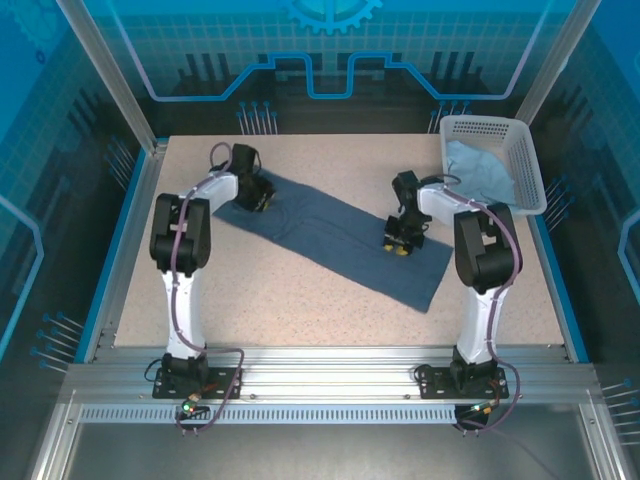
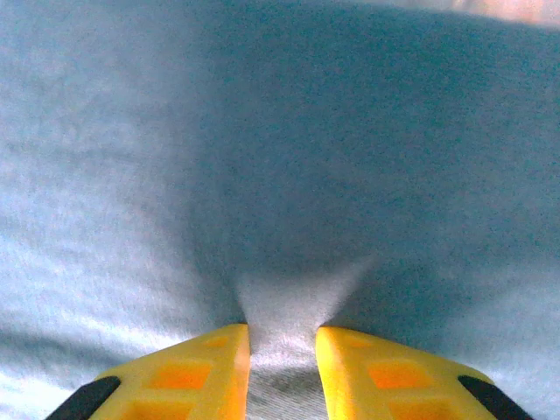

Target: Fold and stack the t-shirts

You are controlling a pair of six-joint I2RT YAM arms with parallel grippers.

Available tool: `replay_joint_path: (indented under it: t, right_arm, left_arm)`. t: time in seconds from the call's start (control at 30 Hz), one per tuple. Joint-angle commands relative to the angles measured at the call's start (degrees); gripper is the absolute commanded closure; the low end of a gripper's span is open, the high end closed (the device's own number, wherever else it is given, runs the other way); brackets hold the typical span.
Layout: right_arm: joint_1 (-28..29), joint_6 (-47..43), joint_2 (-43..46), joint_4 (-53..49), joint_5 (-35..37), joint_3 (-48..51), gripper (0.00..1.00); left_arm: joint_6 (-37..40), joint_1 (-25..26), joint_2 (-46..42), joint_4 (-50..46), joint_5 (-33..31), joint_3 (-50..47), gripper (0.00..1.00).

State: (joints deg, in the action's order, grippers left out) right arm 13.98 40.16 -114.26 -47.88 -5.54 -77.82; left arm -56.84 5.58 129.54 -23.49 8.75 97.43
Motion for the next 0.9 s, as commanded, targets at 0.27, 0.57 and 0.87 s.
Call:
replay_joint_path:
  t: [0.27, 0.57, 0.87]
  right_arm:
    - [16.24, 31.39, 4.98, 6.77, -11.82, 7.44, 0.7]
    - [13.58, 10.2, 6.07, 0.88, 1.1, -7.73, 0.7]
    - [10.23, -7.97, -14.72, 7.41, -5.74, -32.17, 0.73]
  left_arm:
    - [-9.34, 5.3, 22.41, 14.17, 17.79, 33.07, 0.67]
    - [-6.84, 5.9, -4.34, 6.04, 4.55, 12.94, 0.61]
    - [-20.31, 10.3, -13.18, 18.19, 4.02, -14.17, 0.73]
